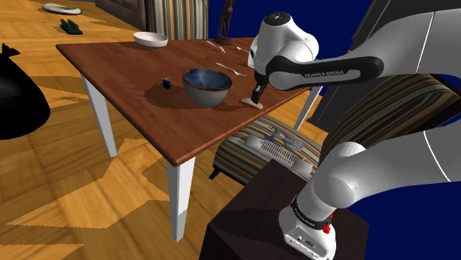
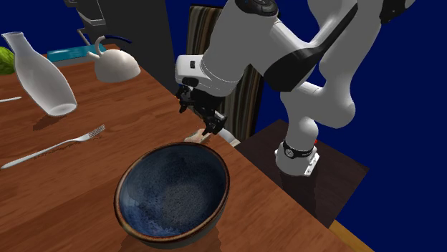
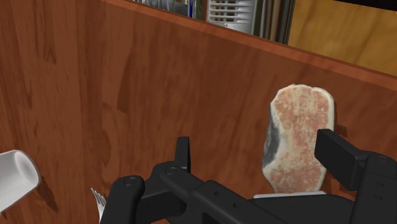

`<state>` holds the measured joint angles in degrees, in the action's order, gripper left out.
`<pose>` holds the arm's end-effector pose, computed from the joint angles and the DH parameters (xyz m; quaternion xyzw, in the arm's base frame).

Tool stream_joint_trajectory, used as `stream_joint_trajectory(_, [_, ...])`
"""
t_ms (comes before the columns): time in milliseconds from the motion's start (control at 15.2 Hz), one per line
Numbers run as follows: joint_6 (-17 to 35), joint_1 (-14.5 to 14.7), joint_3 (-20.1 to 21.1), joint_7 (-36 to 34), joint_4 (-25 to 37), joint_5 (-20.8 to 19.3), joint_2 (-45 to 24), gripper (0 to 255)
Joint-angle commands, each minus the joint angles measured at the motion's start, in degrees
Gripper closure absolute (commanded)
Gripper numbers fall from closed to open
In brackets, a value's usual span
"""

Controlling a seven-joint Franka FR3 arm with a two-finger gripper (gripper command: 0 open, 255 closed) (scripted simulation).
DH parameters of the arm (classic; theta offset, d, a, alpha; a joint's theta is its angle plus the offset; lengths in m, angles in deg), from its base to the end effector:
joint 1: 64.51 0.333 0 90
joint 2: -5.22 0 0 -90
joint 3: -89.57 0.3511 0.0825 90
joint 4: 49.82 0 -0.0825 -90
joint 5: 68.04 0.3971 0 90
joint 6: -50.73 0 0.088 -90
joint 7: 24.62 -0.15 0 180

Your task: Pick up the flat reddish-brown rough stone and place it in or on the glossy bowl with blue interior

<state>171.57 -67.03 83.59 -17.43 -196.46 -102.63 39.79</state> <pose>0.3730 -0.1050 0.4710 0.9598 0.1284 0.0448 0.2454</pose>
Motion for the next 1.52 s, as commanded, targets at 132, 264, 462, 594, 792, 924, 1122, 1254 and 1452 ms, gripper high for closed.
stream_joint_trajectory(132, [0.09, -0.02, -0.04, 0.0, -0.02, -0.04, -0.04, 0])
stream_joint_trajectory(264, [0.08, -0.02, -0.03, 0.0, -0.02, -0.04, -0.03, 255])
stream_joint_trajectory(462, [0.08, -0.02, -0.03, 0.0, -0.02, -0.04, -0.03, 255])
stream_joint_trajectory(594, [0.08, -0.02, -0.03, 0.0, -0.02, -0.04, -0.03, 255])
stream_joint_trajectory(792, [0.08, -0.02, -0.03, 0.0, -0.02, -0.04, -0.03, 255])
stream_joint_trajectory(924, [0.08, -0.02, -0.03, 0.0, -0.02, -0.04, -0.03, 0])
stream_joint_trajectory(1122, [-12.73, 8.17, -12.84, 17.98, 14.61, 23.82, -8.64, 0])
stream_joint_trajectory(1254, [-11.15, 8.15, -13.11, 17.96, 13.29, 23.68, -8.89, 0])
stream_joint_trajectory(1452, [-8.75, 8.06, -13.47, 17.96, 11.38, 23.51, -9.38, 0])
